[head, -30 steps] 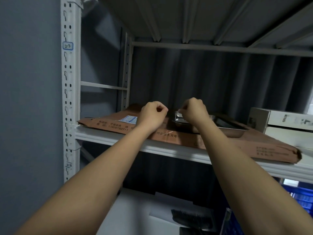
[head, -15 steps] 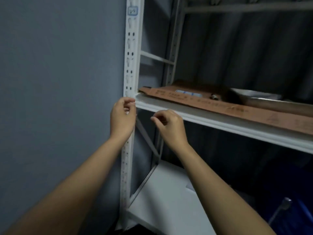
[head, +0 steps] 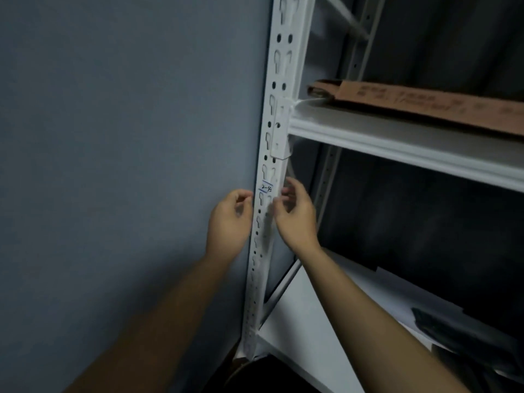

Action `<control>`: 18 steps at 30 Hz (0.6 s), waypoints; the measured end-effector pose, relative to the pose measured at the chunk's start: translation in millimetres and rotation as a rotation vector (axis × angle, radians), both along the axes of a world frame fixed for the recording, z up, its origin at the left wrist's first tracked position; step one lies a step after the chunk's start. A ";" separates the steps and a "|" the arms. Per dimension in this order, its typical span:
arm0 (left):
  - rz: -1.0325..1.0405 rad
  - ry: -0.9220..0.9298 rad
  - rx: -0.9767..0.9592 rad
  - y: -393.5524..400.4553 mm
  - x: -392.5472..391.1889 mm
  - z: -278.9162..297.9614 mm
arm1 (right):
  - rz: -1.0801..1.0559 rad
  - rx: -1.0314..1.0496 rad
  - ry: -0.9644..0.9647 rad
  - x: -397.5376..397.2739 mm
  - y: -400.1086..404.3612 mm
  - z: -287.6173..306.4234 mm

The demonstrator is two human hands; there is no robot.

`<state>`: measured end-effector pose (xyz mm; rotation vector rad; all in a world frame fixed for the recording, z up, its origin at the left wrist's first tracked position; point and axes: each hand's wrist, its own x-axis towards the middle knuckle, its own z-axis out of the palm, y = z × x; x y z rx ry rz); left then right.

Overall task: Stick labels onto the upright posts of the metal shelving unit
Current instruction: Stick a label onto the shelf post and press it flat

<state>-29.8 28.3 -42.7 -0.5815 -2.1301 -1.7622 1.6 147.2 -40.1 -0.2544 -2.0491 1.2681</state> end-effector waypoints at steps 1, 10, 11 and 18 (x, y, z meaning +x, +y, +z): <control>-0.011 0.004 0.003 3.2 -3.9 -3.4 | -0.005 -0.049 0.021 -5.8 2.2 -2.3; -0.031 0.117 -0.024 29.0 -38.7 -17.6 | 0.264 -0.123 0.046 -30.8 21.9 -10.0; -0.009 0.156 -0.050 30.4 -41.1 -16.7 | 0.266 -0.123 0.047 -32.3 23.1 -10.4; 0.071 0.266 -0.055 41.6 -44.3 -20.6 | 0.263 -0.147 0.081 -35.9 18.0 -17.8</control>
